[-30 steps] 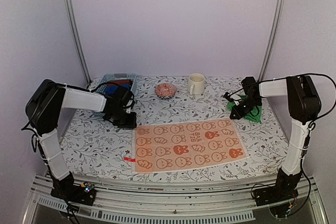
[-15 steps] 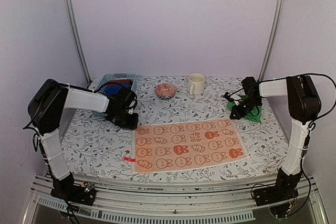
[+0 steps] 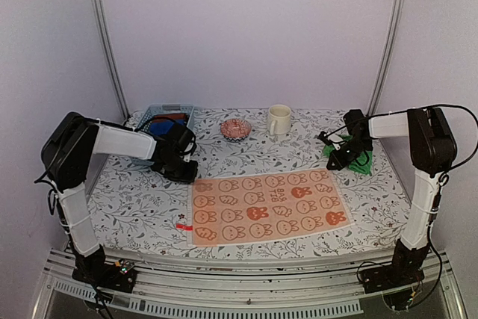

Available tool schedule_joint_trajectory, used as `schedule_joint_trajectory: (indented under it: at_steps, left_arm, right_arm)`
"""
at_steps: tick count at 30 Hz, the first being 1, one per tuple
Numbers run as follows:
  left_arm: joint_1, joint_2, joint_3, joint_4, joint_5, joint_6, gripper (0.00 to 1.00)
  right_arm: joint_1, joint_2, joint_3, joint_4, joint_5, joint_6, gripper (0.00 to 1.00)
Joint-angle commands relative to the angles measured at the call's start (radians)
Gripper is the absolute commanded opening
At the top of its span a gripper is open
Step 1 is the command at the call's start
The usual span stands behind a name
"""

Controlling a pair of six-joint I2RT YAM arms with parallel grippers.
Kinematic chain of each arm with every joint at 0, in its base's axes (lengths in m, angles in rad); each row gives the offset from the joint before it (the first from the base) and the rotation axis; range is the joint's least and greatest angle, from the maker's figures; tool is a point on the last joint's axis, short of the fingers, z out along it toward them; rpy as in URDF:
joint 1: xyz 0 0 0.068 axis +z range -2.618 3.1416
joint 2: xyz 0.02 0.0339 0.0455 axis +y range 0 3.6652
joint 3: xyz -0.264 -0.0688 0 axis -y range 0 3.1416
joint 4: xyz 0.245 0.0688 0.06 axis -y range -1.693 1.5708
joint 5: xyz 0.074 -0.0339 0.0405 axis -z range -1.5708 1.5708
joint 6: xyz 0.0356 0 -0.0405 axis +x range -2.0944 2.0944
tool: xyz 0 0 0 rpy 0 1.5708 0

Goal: Roll the towels
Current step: Pick up the towel from the center of the board.

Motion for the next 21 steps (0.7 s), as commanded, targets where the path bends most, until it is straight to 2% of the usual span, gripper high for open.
schedule_joint_trajectory:
  at_steps: [1,4,12,21]
  left_arm:
    - [-0.015,0.028,-0.016,-0.017,-0.001,0.001,0.09]
    - [-0.015,0.015,-0.019,-0.010,-0.016,0.000,0.00]
    - [-0.015,-0.097,-0.056,0.052,-0.092,0.017,0.00]
    - [-0.015,-0.249,-0.105,0.121,-0.135,0.061,0.00]
  right_arm:
    - [-0.003,0.021,-0.012,-0.026,-0.016,-0.008,0.05]
    - [-0.003,0.025,-0.010,-0.027,-0.017,-0.008,0.05]
    - [-0.008,-0.036,0.029,-0.029,-0.031,0.005,0.03]
    - [-0.010,-0.045,0.170,-0.106,-0.048,-0.022,0.03]
